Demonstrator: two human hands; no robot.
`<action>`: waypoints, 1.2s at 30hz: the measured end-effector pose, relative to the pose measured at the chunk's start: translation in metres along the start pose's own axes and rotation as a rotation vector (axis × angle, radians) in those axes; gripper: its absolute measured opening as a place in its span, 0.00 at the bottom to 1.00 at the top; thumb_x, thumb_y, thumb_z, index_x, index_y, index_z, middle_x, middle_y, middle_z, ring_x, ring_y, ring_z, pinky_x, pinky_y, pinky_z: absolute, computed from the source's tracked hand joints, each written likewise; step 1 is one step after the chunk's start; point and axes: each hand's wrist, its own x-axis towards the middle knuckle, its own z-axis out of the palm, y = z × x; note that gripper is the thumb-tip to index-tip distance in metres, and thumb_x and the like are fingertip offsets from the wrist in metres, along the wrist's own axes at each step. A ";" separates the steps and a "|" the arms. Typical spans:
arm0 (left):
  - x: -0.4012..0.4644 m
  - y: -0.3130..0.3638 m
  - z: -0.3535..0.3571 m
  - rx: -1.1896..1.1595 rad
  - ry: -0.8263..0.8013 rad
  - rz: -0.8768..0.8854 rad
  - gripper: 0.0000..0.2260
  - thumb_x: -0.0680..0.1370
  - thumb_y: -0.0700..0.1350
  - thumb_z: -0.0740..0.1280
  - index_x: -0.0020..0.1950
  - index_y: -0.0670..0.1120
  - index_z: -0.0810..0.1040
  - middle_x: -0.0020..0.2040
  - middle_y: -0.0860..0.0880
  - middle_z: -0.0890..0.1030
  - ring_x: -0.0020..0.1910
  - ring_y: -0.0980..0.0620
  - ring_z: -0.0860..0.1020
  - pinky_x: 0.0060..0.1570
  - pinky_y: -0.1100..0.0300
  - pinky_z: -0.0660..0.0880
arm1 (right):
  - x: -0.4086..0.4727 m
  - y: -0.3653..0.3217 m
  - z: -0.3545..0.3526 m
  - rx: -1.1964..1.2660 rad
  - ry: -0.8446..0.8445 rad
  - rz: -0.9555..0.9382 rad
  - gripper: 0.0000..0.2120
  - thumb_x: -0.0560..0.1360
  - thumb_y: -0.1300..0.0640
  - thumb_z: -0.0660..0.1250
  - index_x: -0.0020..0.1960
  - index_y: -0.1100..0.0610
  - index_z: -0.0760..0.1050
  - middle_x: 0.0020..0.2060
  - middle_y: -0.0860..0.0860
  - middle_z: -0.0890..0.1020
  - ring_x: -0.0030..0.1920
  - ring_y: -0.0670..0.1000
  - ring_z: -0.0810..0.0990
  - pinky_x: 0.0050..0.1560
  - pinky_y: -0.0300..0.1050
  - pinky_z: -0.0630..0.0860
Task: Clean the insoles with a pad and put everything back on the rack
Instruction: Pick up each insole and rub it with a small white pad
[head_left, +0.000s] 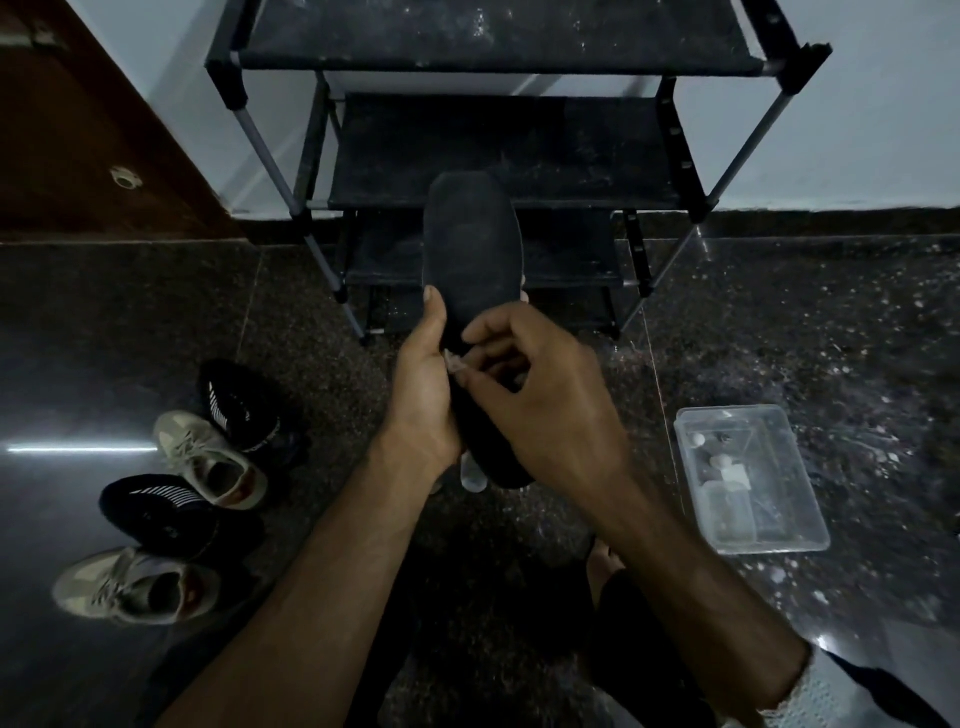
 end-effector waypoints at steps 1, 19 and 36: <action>0.001 0.000 -0.001 0.005 0.014 0.004 0.27 0.82 0.60 0.52 0.59 0.40 0.79 0.57 0.40 0.82 0.53 0.46 0.83 0.46 0.57 0.80 | 0.000 -0.001 0.001 0.008 -0.010 -0.011 0.10 0.74 0.59 0.72 0.52 0.51 0.76 0.41 0.42 0.81 0.44 0.38 0.80 0.45 0.30 0.76; 0.001 -0.011 -0.001 0.070 -0.033 -0.018 0.28 0.82 0.60 0.51 0.61 0.40 0.79 0.58 0.40 0.81 0.59 0.44 0.80 0.60 0.52 0.76 | 0.009 0.010 -0.008 -0.161 0.194 -0.083 0.07 0.76 0.58 0.69 0.53 0.52 0.76 0.43 0.43 0.82 0.43 0.42 0.80 0.44 0.42 0.80; 0.001 -0.012 0.001 0.102 -0.070 -0.044 0.25 0.82 0.60 0.50 0.61 0.45 0.79 0.56 0.44 0.83 0.56 0.46 0.81 0.54 0.53 0.78 | 0.015 0.025 -0.020 -0.104 0.298 0.005 0.06 0.76 0.58 0.70 0.51 0.51 0.75 0.43 0.43 0.81 0.42 0.39 0.79 0.40 0.33 0.76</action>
